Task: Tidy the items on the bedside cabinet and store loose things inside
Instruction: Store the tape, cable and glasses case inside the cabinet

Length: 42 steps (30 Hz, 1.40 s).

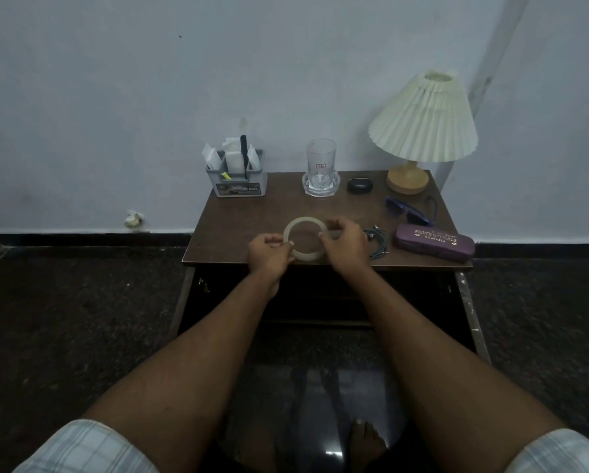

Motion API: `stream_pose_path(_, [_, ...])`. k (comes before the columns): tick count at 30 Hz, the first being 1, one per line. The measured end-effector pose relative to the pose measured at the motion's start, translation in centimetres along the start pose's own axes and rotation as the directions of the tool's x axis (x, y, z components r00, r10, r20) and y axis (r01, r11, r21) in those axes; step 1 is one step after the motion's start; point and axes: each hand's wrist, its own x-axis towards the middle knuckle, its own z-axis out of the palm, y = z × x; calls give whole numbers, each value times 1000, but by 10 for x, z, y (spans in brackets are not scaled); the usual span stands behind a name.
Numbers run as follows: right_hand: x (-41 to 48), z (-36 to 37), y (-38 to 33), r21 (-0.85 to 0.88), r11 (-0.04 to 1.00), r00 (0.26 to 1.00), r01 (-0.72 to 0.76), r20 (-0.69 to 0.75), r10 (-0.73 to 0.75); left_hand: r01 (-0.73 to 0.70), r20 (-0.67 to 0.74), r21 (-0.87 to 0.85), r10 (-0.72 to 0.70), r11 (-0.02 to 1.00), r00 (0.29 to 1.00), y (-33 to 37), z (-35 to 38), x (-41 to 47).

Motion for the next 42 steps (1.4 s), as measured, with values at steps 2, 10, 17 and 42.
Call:
stream_pose_path(2, [-5,0,-2,56,998,999,-32,31,30,12,26,-25,-11,1000,1000,5,-11,-6])
stream_pose_path(10, [-47,2,-7,307,923,958,-234,234,165,87,118,9,-87,996,989,11,-61,-38])
stream_pose_path(17, [-84,15,-10,224,875,839,-429,458,294,291,45,120,-298,949,954,-20,-96,-54])
stream_pose_path(42, [-10,133,83,365,595,695,-716,295,656,426,89,-121,-417,897,904,-115,-32,59])
